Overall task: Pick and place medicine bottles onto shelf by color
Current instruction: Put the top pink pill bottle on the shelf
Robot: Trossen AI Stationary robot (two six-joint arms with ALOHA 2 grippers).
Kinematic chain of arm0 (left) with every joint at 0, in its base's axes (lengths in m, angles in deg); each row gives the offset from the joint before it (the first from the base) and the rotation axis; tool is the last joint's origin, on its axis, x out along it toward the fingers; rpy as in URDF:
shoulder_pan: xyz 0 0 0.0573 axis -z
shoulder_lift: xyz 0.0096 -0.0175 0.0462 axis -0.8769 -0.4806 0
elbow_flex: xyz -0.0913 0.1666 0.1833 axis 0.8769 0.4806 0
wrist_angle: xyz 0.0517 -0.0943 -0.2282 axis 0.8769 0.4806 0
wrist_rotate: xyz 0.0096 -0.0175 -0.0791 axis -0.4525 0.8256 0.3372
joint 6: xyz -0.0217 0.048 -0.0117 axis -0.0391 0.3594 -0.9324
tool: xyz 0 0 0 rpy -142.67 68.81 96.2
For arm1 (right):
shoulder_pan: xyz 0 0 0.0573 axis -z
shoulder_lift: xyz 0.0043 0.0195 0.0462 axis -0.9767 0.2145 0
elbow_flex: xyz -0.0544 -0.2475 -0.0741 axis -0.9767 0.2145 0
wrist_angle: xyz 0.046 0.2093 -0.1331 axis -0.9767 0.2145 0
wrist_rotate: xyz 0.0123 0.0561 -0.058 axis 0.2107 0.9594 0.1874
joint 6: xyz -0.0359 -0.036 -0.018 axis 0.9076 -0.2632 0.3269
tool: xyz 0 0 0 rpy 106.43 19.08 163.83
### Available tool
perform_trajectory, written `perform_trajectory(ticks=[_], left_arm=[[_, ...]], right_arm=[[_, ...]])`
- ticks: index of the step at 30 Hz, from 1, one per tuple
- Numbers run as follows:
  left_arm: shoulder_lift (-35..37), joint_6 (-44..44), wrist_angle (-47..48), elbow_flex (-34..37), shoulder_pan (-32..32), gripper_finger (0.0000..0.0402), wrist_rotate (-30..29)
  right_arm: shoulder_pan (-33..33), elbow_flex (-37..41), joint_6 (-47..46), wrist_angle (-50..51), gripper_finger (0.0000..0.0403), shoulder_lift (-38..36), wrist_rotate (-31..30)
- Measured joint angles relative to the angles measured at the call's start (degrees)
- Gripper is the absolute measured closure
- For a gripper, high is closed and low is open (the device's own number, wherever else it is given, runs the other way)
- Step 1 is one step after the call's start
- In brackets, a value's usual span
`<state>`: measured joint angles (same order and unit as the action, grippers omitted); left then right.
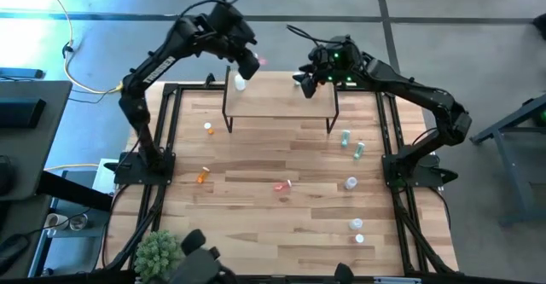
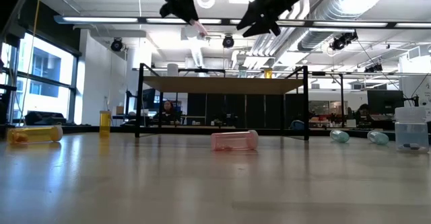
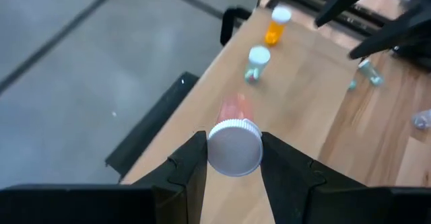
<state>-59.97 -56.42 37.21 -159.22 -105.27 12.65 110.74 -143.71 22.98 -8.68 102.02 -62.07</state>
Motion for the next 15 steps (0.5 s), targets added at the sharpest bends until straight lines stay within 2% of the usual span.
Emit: perform_trajectory(ticks=[8, 15], left_arm=[[-5.5, -1.4, 0.9, 0.0, 1.5, 0.0289, -0.4], [-8.9, -1.4, 3.6, 0.0, 1.7, 0.0289, -4.1]], right_arm=[[0.0, 0.0, -0.1, 2.1, 0.0210, 0.0, 0.0], [0.0, 0.0, -0.2, 2.5, 0.0210, 0.0, 0.0]])
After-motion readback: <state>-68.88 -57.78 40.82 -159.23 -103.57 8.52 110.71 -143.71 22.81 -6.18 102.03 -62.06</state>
